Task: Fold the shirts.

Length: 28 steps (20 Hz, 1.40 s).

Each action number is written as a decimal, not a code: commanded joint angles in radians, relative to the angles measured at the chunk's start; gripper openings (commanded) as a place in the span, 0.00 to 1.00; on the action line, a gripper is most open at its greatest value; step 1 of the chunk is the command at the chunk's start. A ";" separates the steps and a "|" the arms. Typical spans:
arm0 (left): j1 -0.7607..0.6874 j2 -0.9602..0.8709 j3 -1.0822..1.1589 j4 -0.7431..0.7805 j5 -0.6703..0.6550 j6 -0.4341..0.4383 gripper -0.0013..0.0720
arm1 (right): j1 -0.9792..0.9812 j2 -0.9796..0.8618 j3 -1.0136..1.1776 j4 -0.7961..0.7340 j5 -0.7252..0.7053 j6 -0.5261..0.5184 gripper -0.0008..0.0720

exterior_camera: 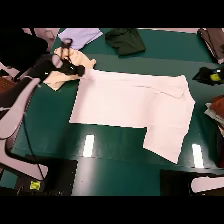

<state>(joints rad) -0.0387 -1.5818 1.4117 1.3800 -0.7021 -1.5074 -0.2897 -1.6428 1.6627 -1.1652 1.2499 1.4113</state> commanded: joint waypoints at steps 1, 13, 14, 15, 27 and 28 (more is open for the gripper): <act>0.098 0.130 -0.049 -0.008 -0.152 0.029 0.72 | -0.071 0.193 -0.201 0.155 0.027 -0.078 0.54; 0.257 0.207 -0.513 -0.279 -0.682 0.303 0.72 | -0.450 0.636 -1.051 0.479 0.134 -0.332 0.53; 0.257 0.208 -0.528 -0.283 -0.682 0.303 0.72 | -0.475 0.655 -1.069 0.447 0.160 -0.331 0.53; 0.257 0.213 -0.540 -0.282 -0.682 0.303 0.72 | -0.489 0.679 -1.082 0.418 0.169 -0.331 0.53; 0.256 0.233 -0.595 -0.401 -0.483 0.364 0.58 | -0.520 0.586 -0.964 0.385 0.132 -0.331 0.53; 0.256 0.233 -0.595 -0.405 -0.483 0.368 0.34 | -0.520 0.564 -0.965 0.383 0.123 -0.332 0.53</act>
<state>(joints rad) 0.2176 -1.3487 0.8234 1.0088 -1.2076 -1.1530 -0.8078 -1.0321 0.6819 -0.7780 1.3907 1.0809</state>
